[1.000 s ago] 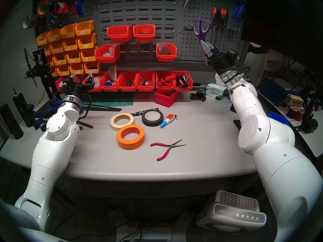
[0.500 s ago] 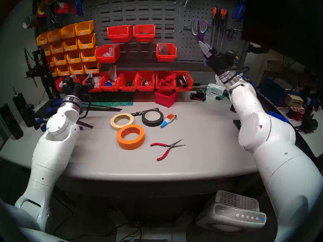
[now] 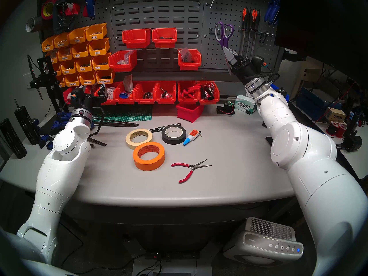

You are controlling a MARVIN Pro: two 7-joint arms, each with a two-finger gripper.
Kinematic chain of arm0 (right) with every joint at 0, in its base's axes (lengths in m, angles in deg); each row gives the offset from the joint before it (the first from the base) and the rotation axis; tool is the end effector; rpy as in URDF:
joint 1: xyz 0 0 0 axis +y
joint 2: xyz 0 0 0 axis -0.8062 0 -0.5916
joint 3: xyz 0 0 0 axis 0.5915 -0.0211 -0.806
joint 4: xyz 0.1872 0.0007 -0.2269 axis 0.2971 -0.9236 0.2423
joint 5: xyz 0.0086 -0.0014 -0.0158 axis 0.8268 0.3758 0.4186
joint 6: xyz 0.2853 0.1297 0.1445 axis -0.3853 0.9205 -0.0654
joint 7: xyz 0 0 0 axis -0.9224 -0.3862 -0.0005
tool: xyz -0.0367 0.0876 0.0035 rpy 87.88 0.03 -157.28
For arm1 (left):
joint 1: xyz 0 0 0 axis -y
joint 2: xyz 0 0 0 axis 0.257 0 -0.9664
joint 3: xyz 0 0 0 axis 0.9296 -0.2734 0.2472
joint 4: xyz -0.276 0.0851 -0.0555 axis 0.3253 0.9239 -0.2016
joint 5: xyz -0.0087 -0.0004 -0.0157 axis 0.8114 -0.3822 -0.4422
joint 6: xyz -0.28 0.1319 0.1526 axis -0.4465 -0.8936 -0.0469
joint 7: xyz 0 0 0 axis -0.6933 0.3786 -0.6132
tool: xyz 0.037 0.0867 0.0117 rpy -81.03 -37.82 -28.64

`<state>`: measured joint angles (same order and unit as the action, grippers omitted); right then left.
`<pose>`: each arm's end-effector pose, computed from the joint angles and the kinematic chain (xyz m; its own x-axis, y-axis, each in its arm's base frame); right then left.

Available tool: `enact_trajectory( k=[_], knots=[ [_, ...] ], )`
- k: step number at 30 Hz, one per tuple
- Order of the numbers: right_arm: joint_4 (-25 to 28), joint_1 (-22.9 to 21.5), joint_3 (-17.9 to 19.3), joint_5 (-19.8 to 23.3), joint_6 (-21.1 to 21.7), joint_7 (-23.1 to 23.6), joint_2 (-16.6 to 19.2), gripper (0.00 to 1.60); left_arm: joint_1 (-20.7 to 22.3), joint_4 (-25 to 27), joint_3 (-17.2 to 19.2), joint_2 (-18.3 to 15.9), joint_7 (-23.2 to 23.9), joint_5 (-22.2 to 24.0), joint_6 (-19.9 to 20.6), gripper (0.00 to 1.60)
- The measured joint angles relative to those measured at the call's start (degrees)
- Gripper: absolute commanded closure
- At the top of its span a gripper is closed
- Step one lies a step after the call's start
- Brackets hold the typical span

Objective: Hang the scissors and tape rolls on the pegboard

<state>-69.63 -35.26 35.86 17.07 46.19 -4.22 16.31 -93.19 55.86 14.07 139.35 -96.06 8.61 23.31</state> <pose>0.6368 -0.1461 -0.0657 -0.4237 -0.4328 0.7957 0.7721 -0.6320 0.0674 0.4938 0.1111 -0.1375 -0.3421 0.0072 0.9396 0.1069 -0.9932 0.0466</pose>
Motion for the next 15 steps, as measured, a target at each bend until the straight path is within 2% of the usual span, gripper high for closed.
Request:
enact_trajectory(
  k=[15],
  knots=[
    [-1.8, -1.1, -0.2, -0.7, -1.3, -2.9, 0.1, 1.60, 0.0, 0.0, 0.0, 0.0, 0.0, 0.0, 0.0, 0.00]
  ],
)
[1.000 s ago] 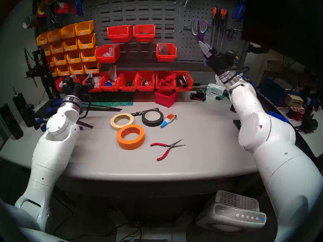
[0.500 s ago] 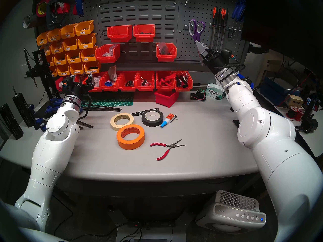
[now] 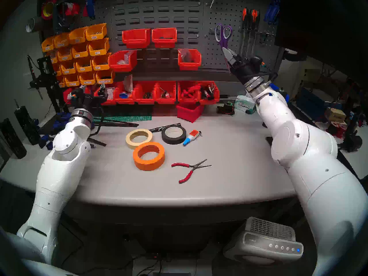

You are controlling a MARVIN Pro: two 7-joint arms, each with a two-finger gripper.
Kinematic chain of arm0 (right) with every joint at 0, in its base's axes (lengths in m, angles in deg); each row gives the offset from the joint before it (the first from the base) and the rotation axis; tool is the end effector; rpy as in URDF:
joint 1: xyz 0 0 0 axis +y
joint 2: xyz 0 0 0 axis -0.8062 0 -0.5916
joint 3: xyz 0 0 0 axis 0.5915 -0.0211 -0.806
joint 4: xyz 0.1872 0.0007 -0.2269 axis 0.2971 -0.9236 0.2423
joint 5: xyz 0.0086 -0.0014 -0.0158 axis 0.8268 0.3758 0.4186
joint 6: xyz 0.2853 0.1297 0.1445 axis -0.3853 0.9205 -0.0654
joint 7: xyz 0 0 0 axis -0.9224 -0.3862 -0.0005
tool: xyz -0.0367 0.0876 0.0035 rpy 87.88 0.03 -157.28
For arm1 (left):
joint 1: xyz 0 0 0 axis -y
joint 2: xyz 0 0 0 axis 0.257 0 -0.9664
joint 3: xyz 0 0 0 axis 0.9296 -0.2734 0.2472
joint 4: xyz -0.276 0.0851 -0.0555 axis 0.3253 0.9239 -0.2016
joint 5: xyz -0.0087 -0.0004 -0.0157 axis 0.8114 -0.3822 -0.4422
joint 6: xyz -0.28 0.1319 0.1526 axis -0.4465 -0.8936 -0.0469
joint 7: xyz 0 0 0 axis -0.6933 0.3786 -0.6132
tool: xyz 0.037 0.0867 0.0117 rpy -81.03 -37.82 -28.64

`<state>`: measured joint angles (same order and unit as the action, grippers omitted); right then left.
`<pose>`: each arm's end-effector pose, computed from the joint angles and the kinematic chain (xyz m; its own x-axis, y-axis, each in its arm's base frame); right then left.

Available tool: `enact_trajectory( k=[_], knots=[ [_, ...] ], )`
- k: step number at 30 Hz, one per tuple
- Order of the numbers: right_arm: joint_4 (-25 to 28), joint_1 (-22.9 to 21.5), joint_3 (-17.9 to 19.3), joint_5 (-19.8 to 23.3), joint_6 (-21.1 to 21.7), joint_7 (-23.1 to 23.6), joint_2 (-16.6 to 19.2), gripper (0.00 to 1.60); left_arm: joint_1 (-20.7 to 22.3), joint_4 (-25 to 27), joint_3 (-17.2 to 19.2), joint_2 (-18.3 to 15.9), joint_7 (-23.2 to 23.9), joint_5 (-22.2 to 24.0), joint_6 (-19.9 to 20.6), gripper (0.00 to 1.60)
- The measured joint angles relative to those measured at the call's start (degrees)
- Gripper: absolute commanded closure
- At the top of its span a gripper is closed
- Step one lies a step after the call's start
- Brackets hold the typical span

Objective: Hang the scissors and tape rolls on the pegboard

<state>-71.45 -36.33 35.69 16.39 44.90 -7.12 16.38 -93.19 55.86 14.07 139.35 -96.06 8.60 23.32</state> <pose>0.6419 -0.1476 -0.0656 -0.4280 -0.4210 0.7997 0.7417 -0.6692 0.0447 0.4938 0.1111 -0.1375 -0.3420 0.0070 0.9397 0.1070 -0.9932 0.0464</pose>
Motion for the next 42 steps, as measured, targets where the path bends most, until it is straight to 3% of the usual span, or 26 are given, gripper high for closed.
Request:
enact_trajectory(
  k=[25, 42],
  knots=[
    [-1.9, -0.8, 0.3, 0.0, -0.9, -2.4, 0.3, 1.60, 0.0, 0.0, 0.0, 0.0, 0.0, 0.0, 0.0, 0.00],
    [-2.8, -1.1, 0.2, -0.1, 1.9, -1.8, 0.3, 1.60, 0.0, 0.0, 0.0, 0.0, 0.0, 0.0, 0.0, 0.00]
  ],
)
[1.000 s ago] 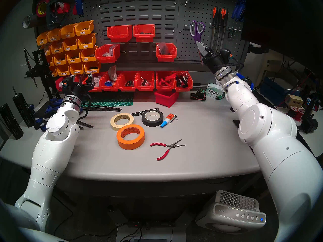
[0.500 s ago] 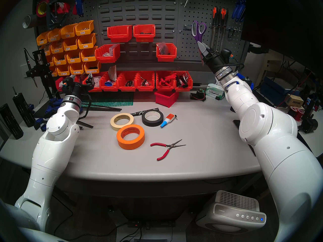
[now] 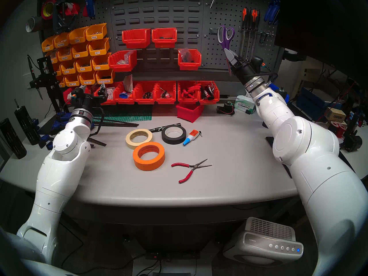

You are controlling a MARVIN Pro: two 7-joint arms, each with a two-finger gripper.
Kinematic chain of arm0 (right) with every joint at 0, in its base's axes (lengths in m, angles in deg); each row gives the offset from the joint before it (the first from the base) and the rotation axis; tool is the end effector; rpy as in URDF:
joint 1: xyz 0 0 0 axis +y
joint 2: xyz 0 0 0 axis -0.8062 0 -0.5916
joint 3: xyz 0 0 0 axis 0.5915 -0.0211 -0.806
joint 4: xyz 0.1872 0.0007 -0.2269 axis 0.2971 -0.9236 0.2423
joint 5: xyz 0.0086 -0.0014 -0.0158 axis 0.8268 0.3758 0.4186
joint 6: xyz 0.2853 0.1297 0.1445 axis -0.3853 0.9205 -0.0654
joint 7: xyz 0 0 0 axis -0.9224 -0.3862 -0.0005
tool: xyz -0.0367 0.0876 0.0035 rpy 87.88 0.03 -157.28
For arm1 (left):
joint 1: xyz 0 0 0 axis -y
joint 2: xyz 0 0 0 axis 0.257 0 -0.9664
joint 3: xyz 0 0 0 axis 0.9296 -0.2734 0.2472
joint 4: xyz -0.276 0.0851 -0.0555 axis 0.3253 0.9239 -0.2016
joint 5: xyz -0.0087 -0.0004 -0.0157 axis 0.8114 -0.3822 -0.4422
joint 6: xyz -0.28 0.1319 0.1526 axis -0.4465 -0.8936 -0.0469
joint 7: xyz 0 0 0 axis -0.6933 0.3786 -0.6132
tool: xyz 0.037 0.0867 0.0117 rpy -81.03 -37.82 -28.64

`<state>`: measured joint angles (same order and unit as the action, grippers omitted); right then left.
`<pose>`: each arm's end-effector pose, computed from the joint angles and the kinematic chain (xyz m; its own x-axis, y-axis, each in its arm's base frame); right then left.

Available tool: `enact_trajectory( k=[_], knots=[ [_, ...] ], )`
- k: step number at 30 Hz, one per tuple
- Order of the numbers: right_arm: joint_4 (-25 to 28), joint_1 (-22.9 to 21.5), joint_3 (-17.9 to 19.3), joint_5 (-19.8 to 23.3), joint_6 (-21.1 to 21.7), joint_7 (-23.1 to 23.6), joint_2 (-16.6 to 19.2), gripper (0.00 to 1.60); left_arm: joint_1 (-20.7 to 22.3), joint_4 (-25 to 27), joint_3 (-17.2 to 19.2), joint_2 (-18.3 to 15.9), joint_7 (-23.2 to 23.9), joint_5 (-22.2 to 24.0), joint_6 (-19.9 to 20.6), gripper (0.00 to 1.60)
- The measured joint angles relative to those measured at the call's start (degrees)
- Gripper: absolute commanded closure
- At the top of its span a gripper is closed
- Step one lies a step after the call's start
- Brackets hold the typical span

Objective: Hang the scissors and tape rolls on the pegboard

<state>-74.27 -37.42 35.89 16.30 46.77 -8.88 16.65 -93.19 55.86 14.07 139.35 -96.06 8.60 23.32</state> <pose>0.6450 -0.1500 -0.0716 -0.3788 -0.4522 0.8075 0.7391 -0.6729 -0.0302 0.4938 0.1111 -0.1375 -0.3420 0.0070 0.9397 0.1070 -0.9932 0.0464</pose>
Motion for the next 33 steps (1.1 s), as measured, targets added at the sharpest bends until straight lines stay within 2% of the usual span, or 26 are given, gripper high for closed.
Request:
enact_trajectory(
  k=[11, 33],
  knots=[
    [-0.1, -0.3, 0.0, -0.3, 1.1, 0.0, -0.3, 1.60, 0.0, 0.0, 0.0, 0.0, 0.0, 0.0, 0.0, 0.00],
    [-0.3, -1.1, -1.4, -1.8, 3.0, -4.8, -1.0, 1.60, 0.0, 0.0, 0.0, 0.0, 0.0, 0.0, 0.0, 0.00]
  ],
)
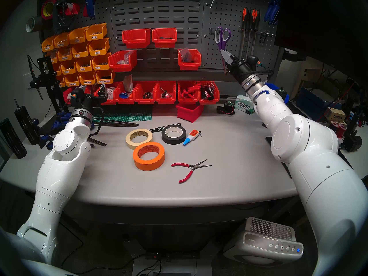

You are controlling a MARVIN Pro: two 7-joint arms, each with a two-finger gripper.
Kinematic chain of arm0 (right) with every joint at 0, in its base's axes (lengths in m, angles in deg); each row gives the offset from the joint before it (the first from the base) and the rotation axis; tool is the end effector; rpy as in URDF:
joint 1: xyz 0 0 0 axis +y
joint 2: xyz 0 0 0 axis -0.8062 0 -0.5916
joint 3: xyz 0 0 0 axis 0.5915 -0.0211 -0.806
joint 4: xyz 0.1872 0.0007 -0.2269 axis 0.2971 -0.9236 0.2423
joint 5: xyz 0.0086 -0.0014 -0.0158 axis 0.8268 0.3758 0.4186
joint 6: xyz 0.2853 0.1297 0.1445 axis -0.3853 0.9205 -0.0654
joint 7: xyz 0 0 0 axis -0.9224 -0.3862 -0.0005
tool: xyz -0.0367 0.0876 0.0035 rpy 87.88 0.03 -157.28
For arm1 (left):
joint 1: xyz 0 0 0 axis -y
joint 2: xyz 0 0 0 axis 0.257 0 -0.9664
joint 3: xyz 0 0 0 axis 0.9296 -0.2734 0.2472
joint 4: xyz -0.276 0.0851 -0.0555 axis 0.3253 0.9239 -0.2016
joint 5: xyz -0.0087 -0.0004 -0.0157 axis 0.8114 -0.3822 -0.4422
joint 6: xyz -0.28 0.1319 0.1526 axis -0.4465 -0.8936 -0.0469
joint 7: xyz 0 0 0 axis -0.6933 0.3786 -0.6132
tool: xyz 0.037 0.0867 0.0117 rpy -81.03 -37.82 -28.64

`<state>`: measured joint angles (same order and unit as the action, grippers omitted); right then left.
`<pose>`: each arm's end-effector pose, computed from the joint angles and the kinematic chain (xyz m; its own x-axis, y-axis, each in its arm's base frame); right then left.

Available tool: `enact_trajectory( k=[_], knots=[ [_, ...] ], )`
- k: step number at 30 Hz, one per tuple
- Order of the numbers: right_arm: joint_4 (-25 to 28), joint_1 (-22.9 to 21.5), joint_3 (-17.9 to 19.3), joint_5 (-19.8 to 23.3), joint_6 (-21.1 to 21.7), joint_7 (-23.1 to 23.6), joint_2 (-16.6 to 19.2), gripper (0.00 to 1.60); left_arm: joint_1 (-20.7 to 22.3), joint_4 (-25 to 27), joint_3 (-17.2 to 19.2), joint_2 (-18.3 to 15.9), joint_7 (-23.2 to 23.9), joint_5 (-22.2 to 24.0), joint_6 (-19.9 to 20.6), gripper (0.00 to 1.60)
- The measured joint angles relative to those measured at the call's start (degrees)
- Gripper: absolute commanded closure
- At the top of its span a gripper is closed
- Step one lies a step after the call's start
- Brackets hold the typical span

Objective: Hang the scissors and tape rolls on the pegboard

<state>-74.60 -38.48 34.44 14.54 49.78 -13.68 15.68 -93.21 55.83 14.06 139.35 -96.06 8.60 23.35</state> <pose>0.6558 -0.1391 -0.0677 -0.3168 -0.4495 0.8352 0.7262 -0.6814 -0.0912 0.4939 0.1111 -0.1380 -0.3406 0.0070 0.9402 0.1071 -0.9932 0.0462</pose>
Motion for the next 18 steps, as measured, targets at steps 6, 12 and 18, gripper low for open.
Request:
enact_trajectory(
  k=[6, 12, 18],
  knots=[
    [0.0, -0.1, -0.2, -0.2, 0.4, -1.1, -0.1, 1.60, 0.0, 0.0, 0.0, 0.0, 0.0, 0.0, 0.0, 0.00],
    [-0.2, -0.1, -0.1, -0.2, 0.6, -2.6, -0.3, 1.60, 0.0, 0.0, 0.0, 0.0, 0.0, 0.0, 0.0, 0.00],
    [-0.3, -0.1, 0.2, -0.1, 0.6, -4.2, -0.4, 1.60, 0.0, 0.0, 0.0, 0.0, 0.0, 0.0, 0.0, 0.00]
  ],
)
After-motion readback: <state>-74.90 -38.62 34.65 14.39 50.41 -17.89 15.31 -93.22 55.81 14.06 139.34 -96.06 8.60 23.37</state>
